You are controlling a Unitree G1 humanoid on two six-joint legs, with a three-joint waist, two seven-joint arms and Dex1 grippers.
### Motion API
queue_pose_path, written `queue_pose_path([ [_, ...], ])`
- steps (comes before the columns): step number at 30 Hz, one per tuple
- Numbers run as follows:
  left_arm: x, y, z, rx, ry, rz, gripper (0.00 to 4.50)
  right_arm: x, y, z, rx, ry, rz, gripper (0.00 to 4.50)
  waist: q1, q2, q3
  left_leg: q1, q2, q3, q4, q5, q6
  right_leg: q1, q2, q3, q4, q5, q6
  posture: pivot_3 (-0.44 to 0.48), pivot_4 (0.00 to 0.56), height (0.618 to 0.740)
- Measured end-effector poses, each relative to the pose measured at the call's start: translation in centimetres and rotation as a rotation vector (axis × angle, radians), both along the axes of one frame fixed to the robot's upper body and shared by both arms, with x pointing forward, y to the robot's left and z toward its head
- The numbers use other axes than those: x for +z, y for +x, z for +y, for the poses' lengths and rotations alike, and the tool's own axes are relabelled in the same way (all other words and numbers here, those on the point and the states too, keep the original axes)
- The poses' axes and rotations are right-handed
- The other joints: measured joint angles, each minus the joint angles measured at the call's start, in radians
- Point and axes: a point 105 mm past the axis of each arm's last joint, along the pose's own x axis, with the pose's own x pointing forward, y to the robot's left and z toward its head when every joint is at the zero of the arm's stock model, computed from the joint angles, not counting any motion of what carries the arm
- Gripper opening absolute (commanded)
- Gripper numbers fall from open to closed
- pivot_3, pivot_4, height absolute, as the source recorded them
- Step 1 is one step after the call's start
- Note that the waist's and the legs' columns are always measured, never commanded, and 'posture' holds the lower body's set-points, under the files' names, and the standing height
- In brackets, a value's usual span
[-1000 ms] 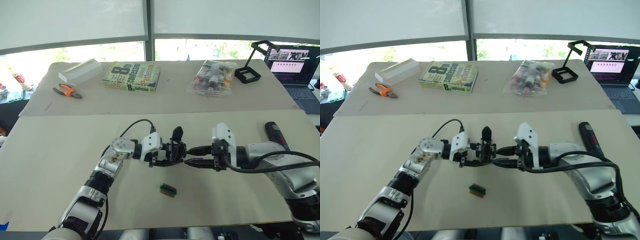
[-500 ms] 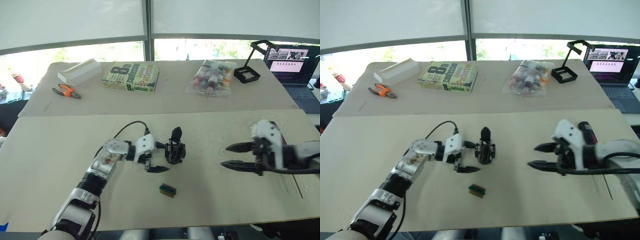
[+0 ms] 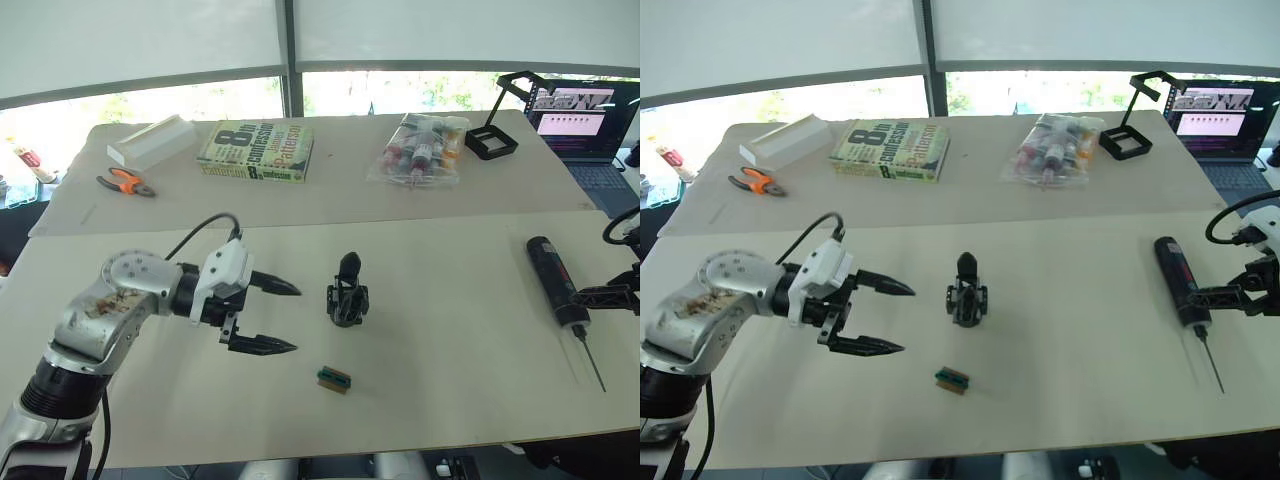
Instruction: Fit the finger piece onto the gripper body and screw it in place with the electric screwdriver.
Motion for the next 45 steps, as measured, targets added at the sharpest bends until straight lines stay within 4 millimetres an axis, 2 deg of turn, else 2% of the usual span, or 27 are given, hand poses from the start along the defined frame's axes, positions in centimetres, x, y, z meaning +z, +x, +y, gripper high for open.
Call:
queue_pose_path([
  [5,2.7,-0.1,-1.4,-0.003,-0.073,-0.031,4.50,-1.1,2.6,1.3,-0.035,0.077,0.062,4.47,-0.015,0.002,0.002,-0.001,0.000,0.000,0.000,0.001,-0.001,-0.002,0.000,0.000,0.001,0.000,0.000,0.000,0.150,0.740],
  [11,4.2,-0.6,-2.2,-0.020,-0.098,-0.056,4.50,-3.7,2.7,1.0,-0.046,0.046,0.161,4.47,-0.009,0.003,0.002,-0.002,-0.001,-0.001,0.001,0.001,-0.001,-0.002,0.000,-0.001,0.001,0.000,0.000,0.000,0.150,0.740],
  [14,5.1,-0.6,-2.6,-0.029,-0.107,-0.093,4.50,-3.8,3.0,0.8,-0.035,0.024,0.162,4.47,-0.011,0.003,0.002,-0.002,-0.001,-0.001,0.001,0.001,-0.002,-0.002,0.000,-0.001,0.001,0.000,0.000,0.000,0.150,0.740],
  [17,5.4,-0.6,-2.7,-0.034,-0.107,-0.107,4.50,-3.8,3.2,0.7,-0.026,0.023,0.157,3.65,-0.014,0.003,0.002,-0.001,-0.001,-0.001,0.001,0.002,-0.004,-0.002,0.000,-0.001,0.002,0.000,0.000,0.000,0.150,0.740],
  [22,5.9,-0.7,-3.2,-0.065,-0.111,-0.125,4.50,-3.7,2.6,0.9,0.057,0.043,0.170,1.97,-0.014,0.003,0.002,0.000,-0.001,-0.002,0.001,0.003,-0.004,-0.002,0.001,0.000,0.005,0.000,-0.001,0.000,0.150,0.740],
  [25,5.5,-0.8,-3.1,-0.076,-0.113,-0.106,4.50,-3.6,1.9,1.4,0.198,0.031,0.165,1.92,-0.013,0.003,0.002,-0.001,-0.001,-0.002,0.001,0.003,-0.004,-0.004,0.001,0.000,0.006,0.000,-0.001,0.000,0.150,0.740],
  [29,4.8,-0.3,-2.6,-0.082,-0.104,-0.063,4.50,-2.9,1.3,4.2,0.474,0.031,0.110,1.92,-0.016,0.004,0.003,-0.002,-0.001,-0.001,0.001,0.003,-0.005,-0.006,0.001,0.000,0.007,0.000,-0.001,0.000,0.150,0.740],
  [34,5.1,0.0,-2.6,-0.102,-0.094,-0.085,4.50,-3.1,0.5,6.2,0.615,0.023,0.087,1.92,-0.013,0.005,0.003,-0.003,-0.001,-0.001,0.001,0.003,-0.005,-0.006,0.001,0.000,0.007,0.000,-0.001,0.000,0.150,0.740],
  [45,5.0,0.0,-2.2,-0.136,-0.062,-0.069,4.50,-4.1,-0.2,6.5,0.743,-0.050,0.079,1.92,-0.014,0.005,0.003,-0.003,-0.001,-0.001,0.002,0.003,-0.005,-0.007,0.001,0.000,0.007,0.000,-0.001,0.000,0.150,0.740],
])
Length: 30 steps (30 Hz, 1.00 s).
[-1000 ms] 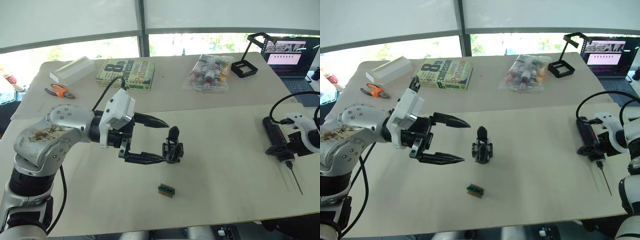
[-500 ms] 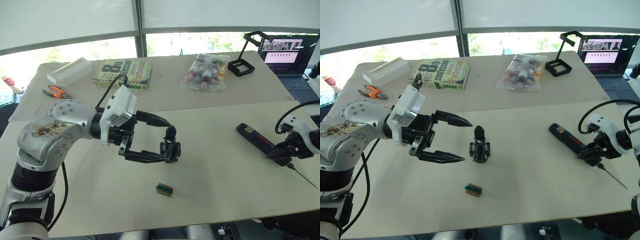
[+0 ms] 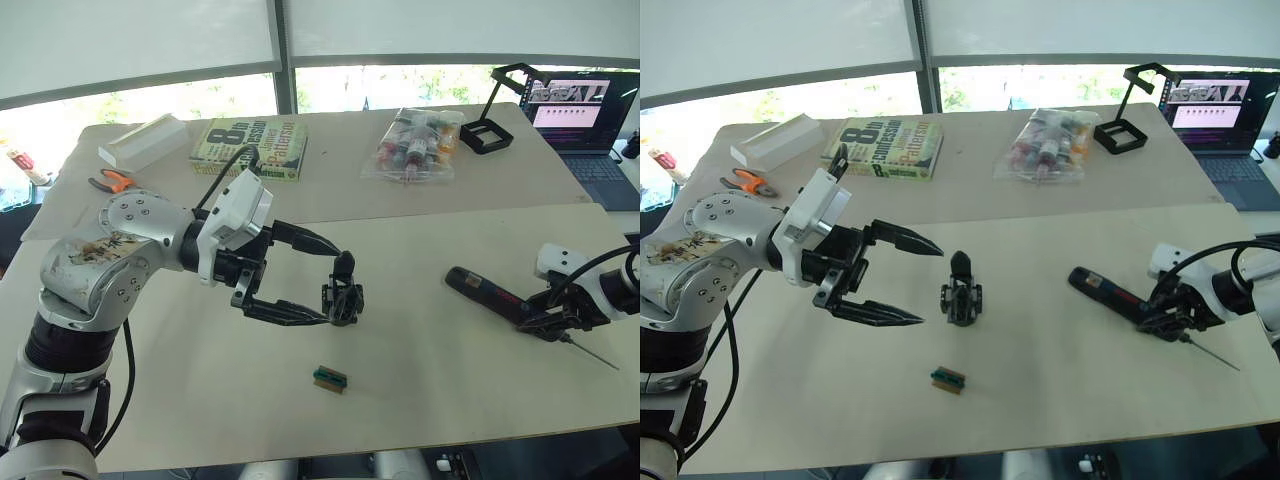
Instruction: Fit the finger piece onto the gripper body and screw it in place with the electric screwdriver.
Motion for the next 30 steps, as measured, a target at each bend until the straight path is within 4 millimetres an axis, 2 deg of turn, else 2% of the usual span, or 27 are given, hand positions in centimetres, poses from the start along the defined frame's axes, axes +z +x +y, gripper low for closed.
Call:
queue_pose_path([
  [2,0.5,0.2,-0.1,0.001,0.004,-0.021,4.50,0.2,0.0,-0.2,0.004,-0.016,0.000,2.94,0.001,0.000,0.000,0.000,0.000,0.000,0.000,0.000,0.000,0.000,0.000,0.000,0.000,0.000,0.000,0.000,0.150,0.740],
  [6,0.4,0.3,-0.1,0.001,0.017,-0.024,4.50,1.1,-0.1,-0.5,0.003,-0.036,-0.002,4.32,0.000,0.000,0.000,0.000,0.000,0.000,0.000,0.000,0.000,0.000,0.000,0.000,0.000,0.000,0.000,0.000,0.150,0.740],
  [7,0.3,0.4,-0.1,0.004,0.018,-0.022,4.50,1.3,0.0,-0.6,0.004,-0.040,-0.004,4.46,0.000,0.000,0.000,0.000,0.000,0.000,0.000,0.000,0.000,0.000,0.000,0.000,0.000,0.000,0.000,0.000,0.150,0.740],
  [12,0.3,0.5,-0.1,0.009,0.019,-0.022,4.50,2.7,0.1,-0.9,0.002,-0.092,0.014,4.46,0.000,0.000,0.000,0.000,0.000,0.000,0.000,0.000,0.000,0.000,0.000,0.000,0.000,0.000,0.000,0.000,0.150,0.740],
  [18,0.4,0.2,-0.2,-0.002,0.024,-0.035,4.50,3.2,0.5,-1.0,0.003,-0.175,0.066,4.46,-0.001,0.000,0.000,0.000,0.000,0.000,0.000,0.000,0.000,0.000,0.000,0.000,0.000,0.000,0.000,0.000,0.150,0.740],
  [22,0.4,0.2,-0.3,0.004,0.021,-0.039,4.50,2.4,1.8,-0.9,-0.035,-0.199,0.104,4.46,-0.002,0.000,0.000,0.000,0.000,0.000,0.000,0.000,0.000,0.000,0.000,0.000,0.000,0.000,0.000,0.000,0.150,0.740],
  [30,0.2,-0.1,-0.5,0.022,0.019,-0.042,4.50,0.2,1.7,-0.6,-0.041,-0.219,0.189,4.46,0.001,0.000,0.000,-0.001,0.000,0.000,0.002,0.000,0.000,0.000,0.000,0.000,0.000,0.000,0.000,0.000,0.150,0.740],
])
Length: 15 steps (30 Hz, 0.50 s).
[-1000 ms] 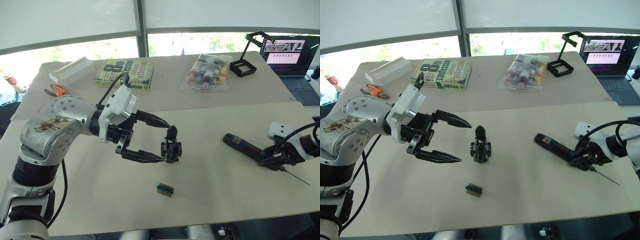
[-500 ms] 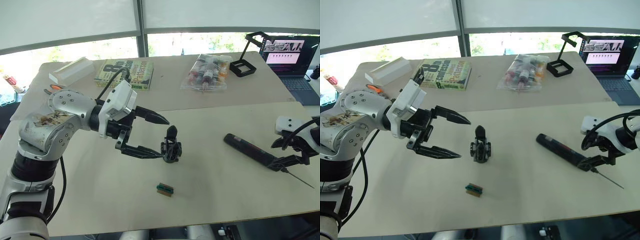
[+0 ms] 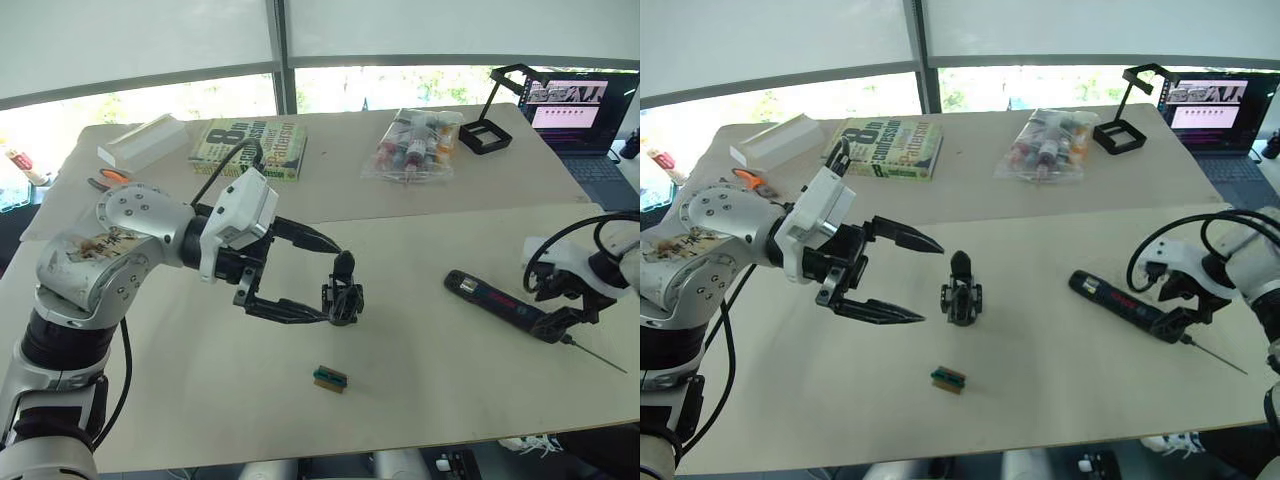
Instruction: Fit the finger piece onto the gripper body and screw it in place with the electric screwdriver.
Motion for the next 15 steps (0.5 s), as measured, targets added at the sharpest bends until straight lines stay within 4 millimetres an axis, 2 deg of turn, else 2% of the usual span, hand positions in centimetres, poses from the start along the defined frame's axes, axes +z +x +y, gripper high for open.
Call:
queue_pose_path([
  [15,0.2,-0.1,-0.4,-0.001,-0.014,-0.002,4.50,-0.3,-1.8,-0.1,-0.040,0.010,0.041,4.46,0.003,0.000,0.000,-0.001,0.000,-0.001,0.001,0.000,0.000,0.000,0.000,-0.001,0.000,0.000,0.000,0.000,0.150,0.740],
])
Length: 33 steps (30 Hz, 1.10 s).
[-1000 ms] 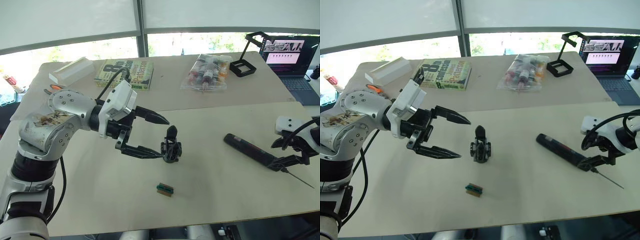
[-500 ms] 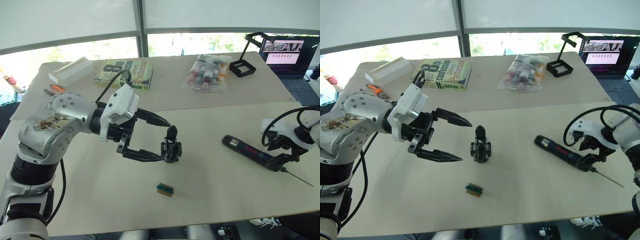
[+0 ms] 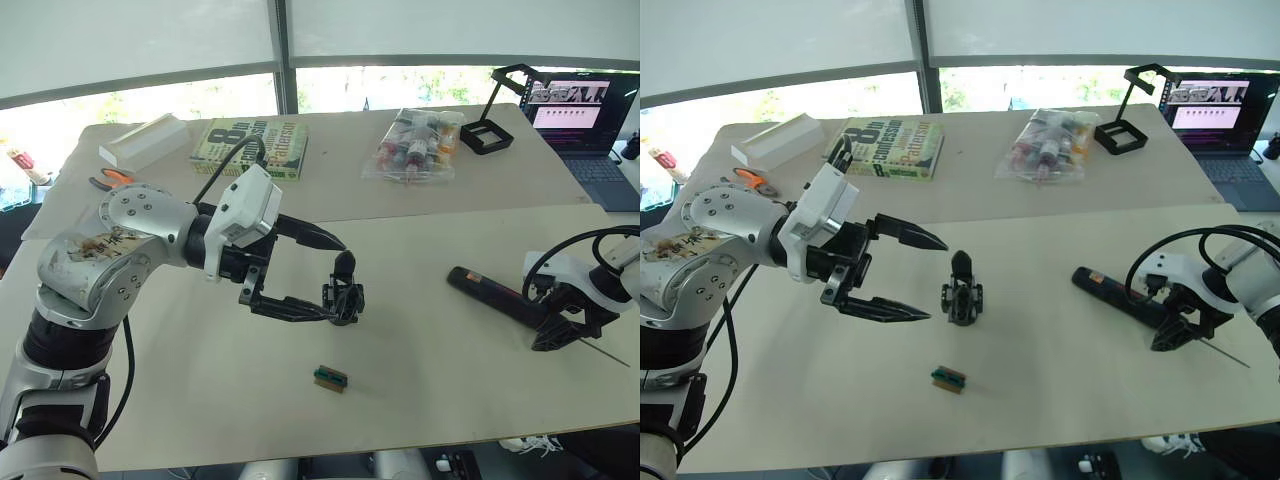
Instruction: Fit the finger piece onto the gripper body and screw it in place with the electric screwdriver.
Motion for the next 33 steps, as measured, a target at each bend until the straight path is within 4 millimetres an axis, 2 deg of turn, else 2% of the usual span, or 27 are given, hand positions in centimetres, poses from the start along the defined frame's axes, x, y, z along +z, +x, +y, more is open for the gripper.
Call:
queue_pose_path([
  [10,0.2,-0.8,-0.3,-0.049,0.008,-0.015,4.50,-0.3,0.4,0.1,-0.010,0.005,-0.019,4.46,-0.004,-0.002,-0.001,0.000,0.000,0.000,0.002,0.000,0.000,0.001,0.000,0.000,0.000,0.000,0.000,0.000,0.150,0.740],
  [13,0.4,-0.9,-0.5,-0.055,0.004,-0.024,4.50,-0.5,0.5,0.0,-0.013,-0.008,-0.020,3.67,-0.004,-0.004,-0.002,0.001,0.000,0.000,0.002,0.000,0.000,0.002,0.000,0.000,0.000,0.000,-0.001,0.000,0.150,0.740],
  [18,0.7,-0.8,-0.6,-0.054,0.004,-0.034,4.50,-0.7,0.7,-0.4,-0.036,-0.023,-0.044,1.94,0.003,-0.005,-0.003,0.000,0.000,-0.001,0.001,0.000,0.000,0.002,0.001,-0.001,0.000,0.000,-0.001,0.000,0.150,0.740],
  [28,0.7,-0.4,-0.4,-0.045,0.005,-0.027,4.50,-1.0,1.1,-0.5,-0.002,0.006,-0.075,1.89,-0.002,-0.010,-0.003,0.007,0.000,-0.001,0.001,0.000,0.000,0.008,0.001,-0.001,-0.001,0.000,-0.001,0.000,0.150,0.740],
  [31,0.6,-0.1,-0.3,-0.044,0.013,-0.027,4.50,-0.8,1.1,-0.1,0.063,0.074,-0.119,1.89,-0.005,-0.010,-0.003,0.006,0.000,-0.001,0.001,0.000,0.000,0.007,0.001,-0.001,-0.001,0.000,-0.001,0.000,0.150,0.740],
  [33,0.4,0.1,-0.2,-0.048,0.017,-0.028,4.50,-0.5,1.3,1.0,0.098,0.179,-0.167,1.89,-0.010,-0.009,-0.003,0.006,0.000,-0.001,0.000,0.000,0.000,0.005,0.001,0.000,-0.001,0.000,-0.001,0.000,0.150,0.740],
])
